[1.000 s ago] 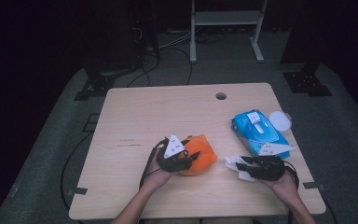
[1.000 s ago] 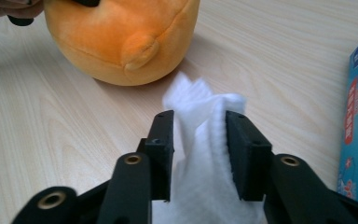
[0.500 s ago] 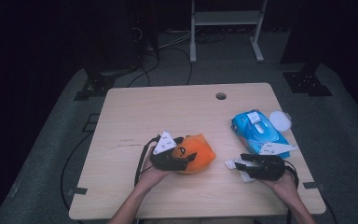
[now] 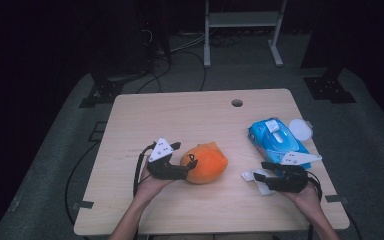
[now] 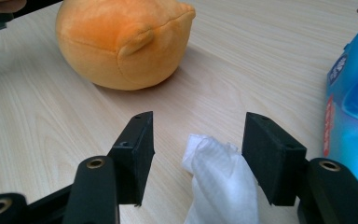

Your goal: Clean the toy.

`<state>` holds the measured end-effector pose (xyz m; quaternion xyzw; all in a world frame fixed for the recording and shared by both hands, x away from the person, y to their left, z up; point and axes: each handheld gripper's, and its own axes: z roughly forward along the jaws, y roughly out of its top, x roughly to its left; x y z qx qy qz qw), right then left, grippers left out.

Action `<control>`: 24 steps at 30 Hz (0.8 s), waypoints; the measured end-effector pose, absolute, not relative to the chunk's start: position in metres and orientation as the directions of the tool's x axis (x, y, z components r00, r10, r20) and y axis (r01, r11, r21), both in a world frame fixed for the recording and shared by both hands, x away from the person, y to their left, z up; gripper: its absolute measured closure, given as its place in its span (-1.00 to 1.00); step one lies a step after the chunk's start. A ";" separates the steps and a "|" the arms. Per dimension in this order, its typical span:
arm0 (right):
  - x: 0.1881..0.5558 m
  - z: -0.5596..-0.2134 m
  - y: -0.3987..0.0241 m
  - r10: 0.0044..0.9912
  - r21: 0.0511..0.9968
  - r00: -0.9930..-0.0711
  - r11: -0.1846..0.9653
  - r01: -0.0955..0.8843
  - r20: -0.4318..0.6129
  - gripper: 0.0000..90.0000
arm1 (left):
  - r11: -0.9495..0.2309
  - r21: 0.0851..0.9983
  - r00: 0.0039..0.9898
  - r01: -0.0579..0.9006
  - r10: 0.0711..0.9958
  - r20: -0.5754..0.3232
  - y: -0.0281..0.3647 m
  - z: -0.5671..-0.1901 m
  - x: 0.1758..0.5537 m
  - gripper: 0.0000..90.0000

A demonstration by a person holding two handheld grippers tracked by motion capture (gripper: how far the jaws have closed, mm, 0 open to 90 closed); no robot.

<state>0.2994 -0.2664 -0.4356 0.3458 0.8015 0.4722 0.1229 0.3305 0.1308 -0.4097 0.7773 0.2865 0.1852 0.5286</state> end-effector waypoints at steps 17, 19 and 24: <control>0.299 -0.435 -0.269 0.682 0.843 -0.722 0.316 0.435 0.116 -0.10 | -0.262 0.933 0.716 0.248 0.698 0.006 0.158 -0.418 0.330 -0.73; 0.298 -0.435 -0.269 0.684 0.843 -0.721 0.318 0.433 0.113 -0.10 | -0.275 0.928 0.709 0.250 0.705 0.018 0.162 -0.419 0.330 -0.74; 0.298 -0.435 -0.269 0.687 0.844 -0.718 0.319 0.432 0.108 -0.11 | -0.266 0.930 0.690 0.253 0.724 0.019 0.169 -0.420 0.332 -0.74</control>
